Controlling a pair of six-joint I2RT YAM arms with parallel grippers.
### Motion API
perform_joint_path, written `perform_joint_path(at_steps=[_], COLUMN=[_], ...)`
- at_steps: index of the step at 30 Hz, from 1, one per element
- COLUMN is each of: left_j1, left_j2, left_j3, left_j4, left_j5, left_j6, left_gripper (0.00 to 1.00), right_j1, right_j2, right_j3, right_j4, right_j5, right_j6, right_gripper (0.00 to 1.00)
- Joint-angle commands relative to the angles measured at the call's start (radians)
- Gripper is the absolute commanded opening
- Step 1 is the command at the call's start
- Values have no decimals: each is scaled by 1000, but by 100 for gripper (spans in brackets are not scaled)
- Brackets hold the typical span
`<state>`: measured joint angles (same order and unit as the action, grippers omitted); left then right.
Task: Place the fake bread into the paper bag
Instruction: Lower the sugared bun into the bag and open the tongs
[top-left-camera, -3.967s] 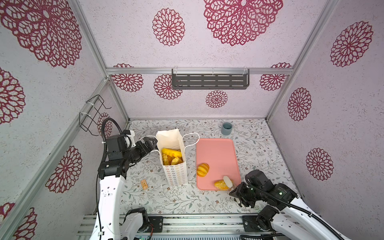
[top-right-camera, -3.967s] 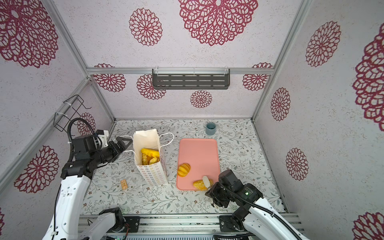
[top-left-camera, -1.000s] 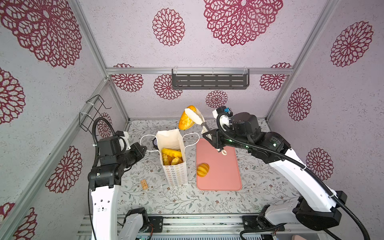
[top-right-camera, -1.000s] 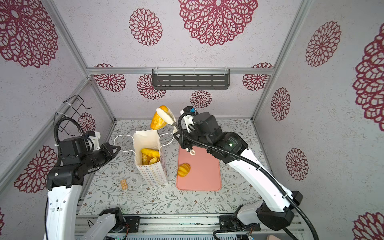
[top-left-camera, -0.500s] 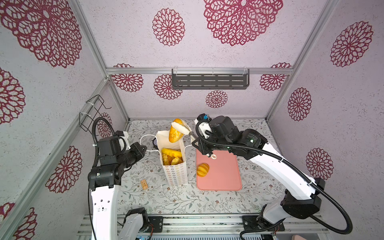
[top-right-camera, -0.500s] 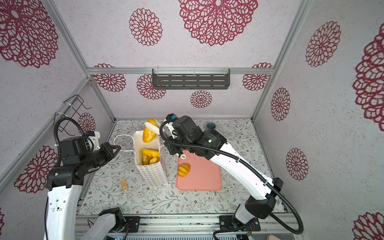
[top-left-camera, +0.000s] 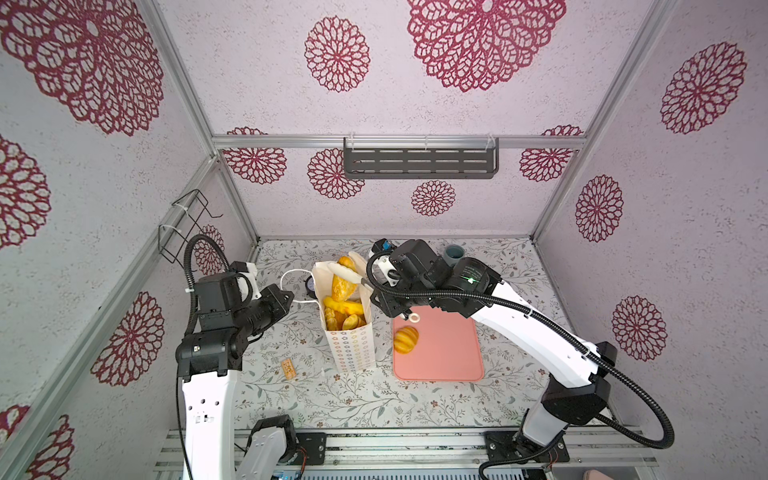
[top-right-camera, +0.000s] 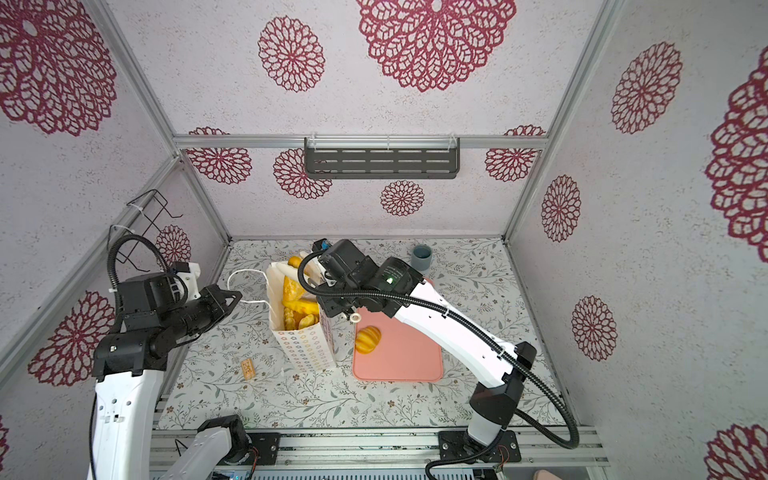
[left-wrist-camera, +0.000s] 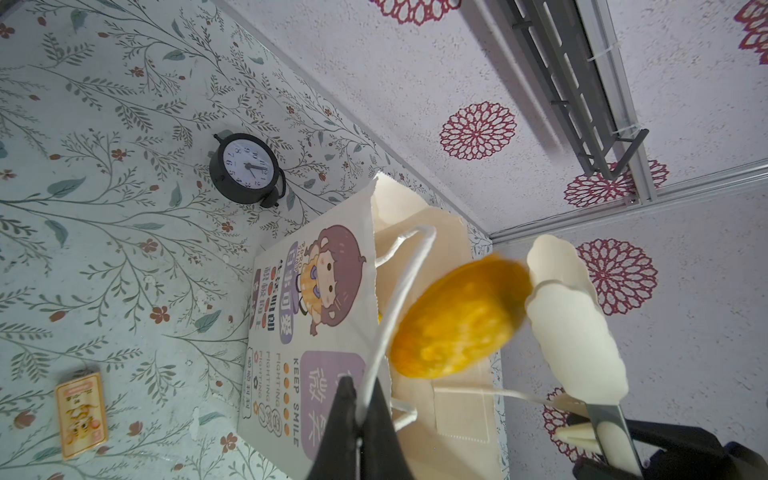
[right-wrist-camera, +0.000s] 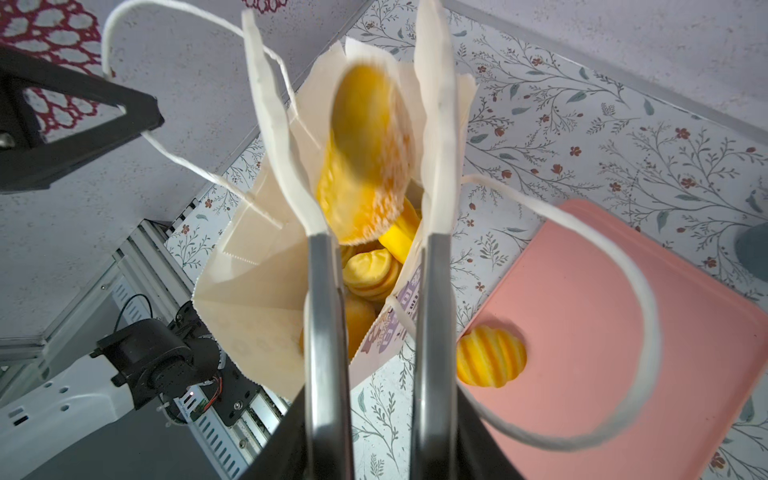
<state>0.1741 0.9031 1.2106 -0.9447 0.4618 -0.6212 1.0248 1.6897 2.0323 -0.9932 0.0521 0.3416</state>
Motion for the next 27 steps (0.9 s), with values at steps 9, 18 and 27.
perform_joint_path(at_steps=[9,18,27], left_j1=[8,7,8], left_j2=[-1,11,11], left_j3=[-11,-6,-18], left_j4=[34,56,75], left_j5=[15,31,34], left_j6=[-1,-12,-17], left_gripper=[0,3,52], right_j1=[1,-100,-321], right_j2=[-83,-258,-513], right_j3=[38,-74,-431], right_j4=[66,107,149], right_j5=[80,119,27], right_j6=[2,74,224], right_gripper=[44,40,40])
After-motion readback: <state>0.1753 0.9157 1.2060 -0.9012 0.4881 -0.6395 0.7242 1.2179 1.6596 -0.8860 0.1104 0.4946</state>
